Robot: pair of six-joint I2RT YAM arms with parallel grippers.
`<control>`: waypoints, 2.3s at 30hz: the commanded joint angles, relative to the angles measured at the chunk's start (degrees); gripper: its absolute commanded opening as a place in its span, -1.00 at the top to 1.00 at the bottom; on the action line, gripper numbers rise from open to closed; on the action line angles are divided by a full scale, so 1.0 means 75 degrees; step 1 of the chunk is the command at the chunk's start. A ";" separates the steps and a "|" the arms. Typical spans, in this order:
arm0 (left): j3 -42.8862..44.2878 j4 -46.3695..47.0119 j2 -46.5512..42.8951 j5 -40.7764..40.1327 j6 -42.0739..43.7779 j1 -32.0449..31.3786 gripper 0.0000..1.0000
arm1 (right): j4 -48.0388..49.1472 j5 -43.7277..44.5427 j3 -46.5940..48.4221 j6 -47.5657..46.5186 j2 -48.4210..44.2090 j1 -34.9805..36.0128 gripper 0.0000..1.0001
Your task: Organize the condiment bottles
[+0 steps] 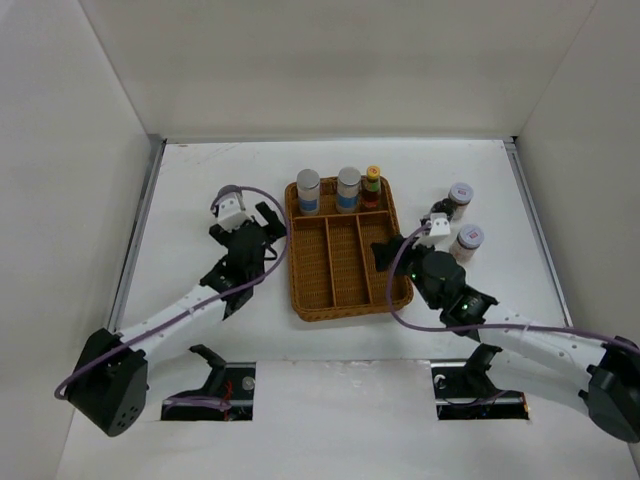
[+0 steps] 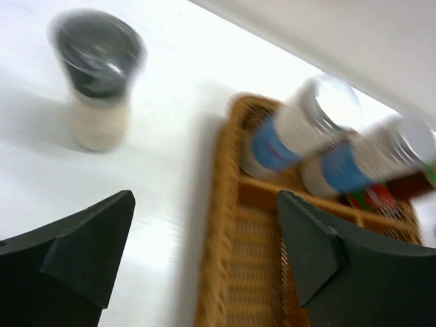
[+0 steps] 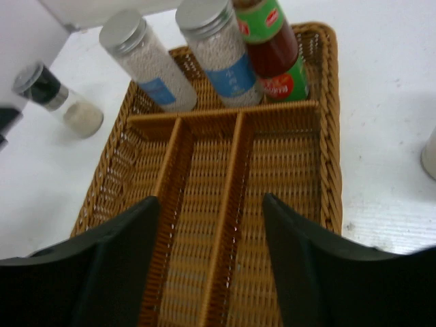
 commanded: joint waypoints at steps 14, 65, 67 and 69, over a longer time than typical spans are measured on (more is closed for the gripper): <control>0.2812 -0.0867 0.3064 -0.0012 0.0934 0.2276 -0.82 | 0.0809 -0.0478 -0.0253 0.0148 -0.0394 0.0303 -0.82; 0.2017 0.2366 0.3626 0.0059 0.1966 -0.1392 0.01 | -0.0046 0.0974 -0.0570 0.0347 -0.1765 -0.0857 -1.00; 0.1923 0.2507 0.3803 0.0035 0.1966 -0.1427 -0.21 | -0.0326 0.1196 -0.0324 0.0323 -0.1695 -0.1055 -1.00; 0.1829 0.2531 0.3827 0.0011 0.1955 -0.1474 -0.45 | -0.0619 0.1314 0.0039 0.0335 -0.1496 -0.1360 -1.00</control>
